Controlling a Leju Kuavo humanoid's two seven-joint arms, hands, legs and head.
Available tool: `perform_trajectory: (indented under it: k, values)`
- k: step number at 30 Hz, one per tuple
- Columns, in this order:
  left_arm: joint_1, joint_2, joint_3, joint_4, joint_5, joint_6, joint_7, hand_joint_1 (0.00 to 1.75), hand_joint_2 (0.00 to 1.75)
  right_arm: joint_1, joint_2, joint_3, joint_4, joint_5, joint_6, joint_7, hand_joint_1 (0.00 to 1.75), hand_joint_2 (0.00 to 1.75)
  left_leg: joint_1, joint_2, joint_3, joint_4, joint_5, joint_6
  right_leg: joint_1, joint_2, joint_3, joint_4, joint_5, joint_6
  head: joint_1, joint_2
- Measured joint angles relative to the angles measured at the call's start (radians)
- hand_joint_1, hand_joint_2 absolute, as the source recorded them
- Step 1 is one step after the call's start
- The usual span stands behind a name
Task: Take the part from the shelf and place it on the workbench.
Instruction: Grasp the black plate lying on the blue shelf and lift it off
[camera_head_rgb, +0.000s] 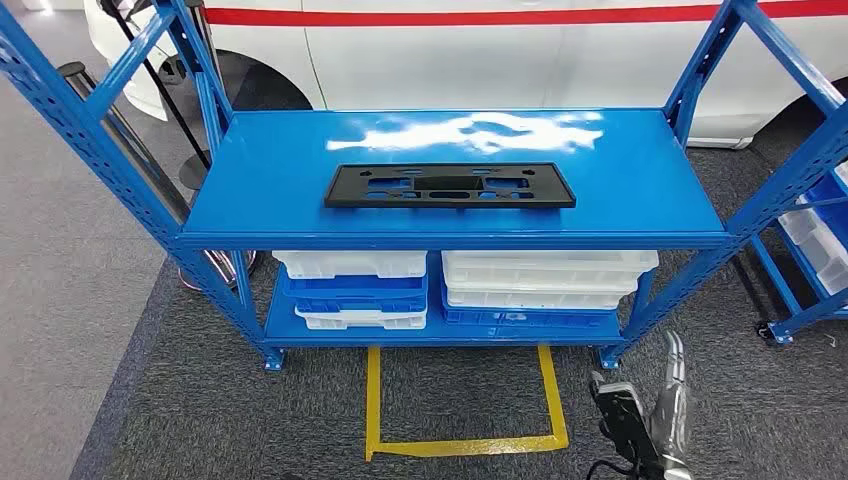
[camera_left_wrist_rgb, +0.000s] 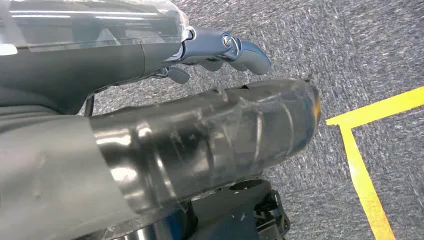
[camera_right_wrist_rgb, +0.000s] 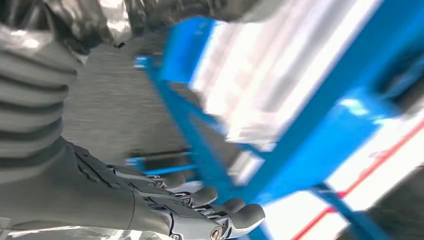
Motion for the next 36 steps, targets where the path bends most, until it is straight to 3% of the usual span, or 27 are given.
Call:
perform_trajectory:
  k: [8,19,25,29,31,33,34,35,36]
  values:
    - [-0.012,-0.002,-0.053,0.007,0.005,0.006,0.002,0.00,0.00,-0.047,-0.040,0.233,-0.111,0.017,-0.003,-0.001,0.00,1.75,0.000,0.000,0.000,0.000,0.000,0.000,0.000,0.000,0.000,0.000,0.000,0.000,0.000,0.000]
    - [-0.041,-0.010,-0.123,0.015,-0.010,0.014,0.029,0.00,0.00,-0.211,-0.089,0.600,-0.211,0.030,0.043,0.024,0.00,1.75,0.000,0.000,0.003,0.000,0.001,0.000,0.000,0.000,0.000,0.000,0.000,0.000,0.000,0.000]
    - [-0.054,-0.015,-0.148,0.017,-0.030,0.014,0.045,0.00,0.00,-0.286,-0.107,0.744,-0.235,0.026,0.088,0.041,0.00,1.75,0.000,0.000,0.002,0.001,0.001,0.000,-0.001,0.000,0.000,-0.001,0.001,0.000,0.000,0.000]
    - [-0.060,-0.018,-0.157,0.021,-0.038,0.014,0.048,0.00,0.00,-0.311,-0.111,0.787,-0.238,0.011,0.108,0.047,0.00,1.75,0.002,0.001,0.013,-0.028,0.019,0.021,0.001,-0.001,0.003,-0.013,0.007,0.013,0.000,0.000]
    - [-0.064,-0.022,-0.158,0.022,-0.039,0.013,0.048,0.00,0.00,-0.321,-0.111,0.804,-0.239,-0.001,0.109,0.049,0.00,1.75,0.010,0.004,0.027,-0.064,0.038,0.030,0.006,-0.003,-0.022,0.038,-0.025,0.018,0.001,0.000]
    - [-0.065,-0.024,-0.158,0.022,-0.039,0.013,0.049,0.00,0.00,-0.325,-0.113,0.818,-0.237,-0.010,0.109,0.052,0.00,1.75,0.013,0.006,0.030,-0.069,0.042,0.030,-0.001,-0.003,-0.085,0.158,-0.075,0.025,0.001,0.000]
    - [-0.064,-0.025,-0.158,0.022,-0.038,0.012,0.049,0.00,0.00,-0.325,-0.115,0.823,-0.236,-0.013,0.108,0.053,0.00,1.75,0.014,0.006,0.028,-0.067,0.040,0.028,-0.006,-0.003,-0.115,0.210,-0.087,0.030,0.001,0.000]
    - [-0.063,-0.026,-0.159,0.023,-0.038,0.009,0.048,0.00,0.00,-0.325,-0.116,0.828,-0.234,-0.015,0.108,0.054,0.00,1.75,0.017,0.005,0.028,-0.062,0.037,0.025,-0.012,-0.003,-0.132,0.233,-0.081,0.035,0.001,0.000]
    - [-0.062,-0.027,-0.159,0.023,-0.037,0.003,0.046,0.00,0.00,-0.325,-0.117,0.831,-0.233,-0.016,0.108,0.056,0.00,1.75,0.022,0.005,0.027,-0.056,0.032,0.019,-0.018,-0.004,-0.131,0.217,-0.056,0.042,0.001,0.000]
